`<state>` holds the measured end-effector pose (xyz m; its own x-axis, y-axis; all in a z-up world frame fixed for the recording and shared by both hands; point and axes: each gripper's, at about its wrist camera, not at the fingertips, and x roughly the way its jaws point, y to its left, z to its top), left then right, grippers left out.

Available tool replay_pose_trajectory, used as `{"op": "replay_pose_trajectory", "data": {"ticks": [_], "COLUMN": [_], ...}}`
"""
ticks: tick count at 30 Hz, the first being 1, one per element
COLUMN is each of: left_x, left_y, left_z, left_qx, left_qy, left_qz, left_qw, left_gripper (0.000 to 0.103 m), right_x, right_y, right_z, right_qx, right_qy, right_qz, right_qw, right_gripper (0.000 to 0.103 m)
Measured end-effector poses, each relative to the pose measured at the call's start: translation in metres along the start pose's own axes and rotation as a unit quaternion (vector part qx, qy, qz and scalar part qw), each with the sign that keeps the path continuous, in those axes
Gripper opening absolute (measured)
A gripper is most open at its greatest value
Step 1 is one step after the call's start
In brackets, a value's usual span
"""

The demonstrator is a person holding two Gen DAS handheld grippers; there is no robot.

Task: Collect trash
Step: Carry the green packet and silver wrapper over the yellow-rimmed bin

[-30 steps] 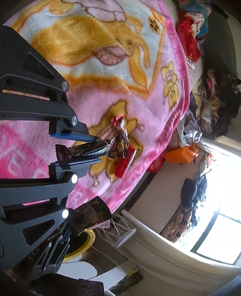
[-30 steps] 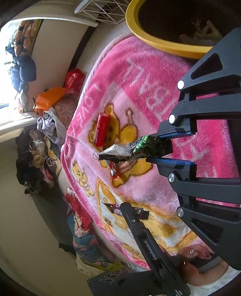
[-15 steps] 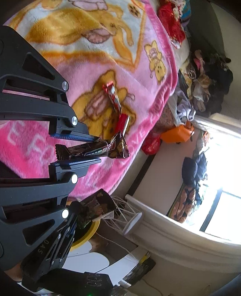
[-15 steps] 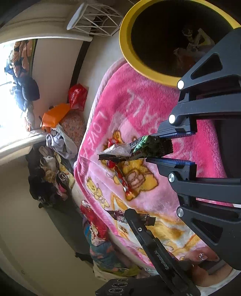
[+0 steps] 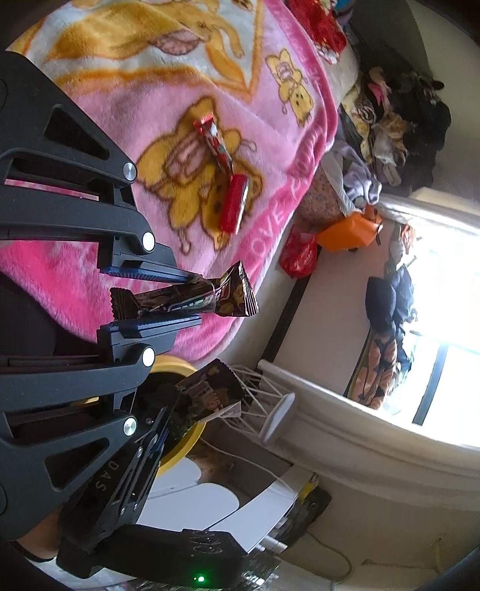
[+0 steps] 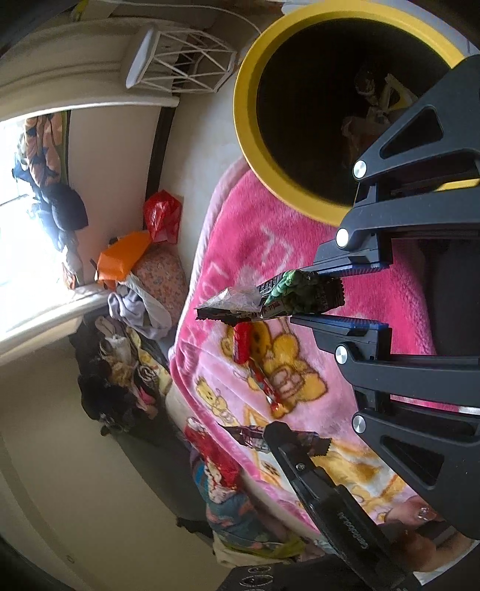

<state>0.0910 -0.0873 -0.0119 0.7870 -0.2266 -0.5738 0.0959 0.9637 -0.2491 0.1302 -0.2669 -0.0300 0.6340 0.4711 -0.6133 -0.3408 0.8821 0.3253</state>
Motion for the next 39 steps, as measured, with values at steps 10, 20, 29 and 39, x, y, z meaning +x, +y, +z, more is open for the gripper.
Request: {"op": "replay_pose_trajectory", "data": {"ticks": [10, 20, 29, 39], "left_x": [0.009, 0.019, 0.03, 0.046], "left_y": [-0.036, -0.065, -0.093, -0.118], "left_z": [-0.002, -0.006, -0.012, -0.021], "left_qx": [0.032, 0.062, 0.084, 0.11], "left_qy": [0.004, 0.013, 0.022, 0.04], "left_qz": [-0.029, -0.056, -0.08, -0.101], "left_qw": [0.999, 0.9964, 0.993, 0.988], "left_gripper": [0.012, 0.012, 0.012, 0.012], "right_x": [-0.02, -0.036, -0.048, -0.057], "right_y": [-0.036, -0.073, -0.103, -0.132], "right_z": [-0.001, -0.007, -0.016, -0.026], "right_qx": [0.028, 0.065, 0.095, 0.125], "right_qy": [-0.017, -0.029, -0.032, -0.033], "right_qz": [-0.034, -0.069, -0.101, -0.128], "right_qw": [0.999, 0.995, 0.99, 0.983], "right_gripper": [0.018, 0.018, 0.018, 0.018]}}
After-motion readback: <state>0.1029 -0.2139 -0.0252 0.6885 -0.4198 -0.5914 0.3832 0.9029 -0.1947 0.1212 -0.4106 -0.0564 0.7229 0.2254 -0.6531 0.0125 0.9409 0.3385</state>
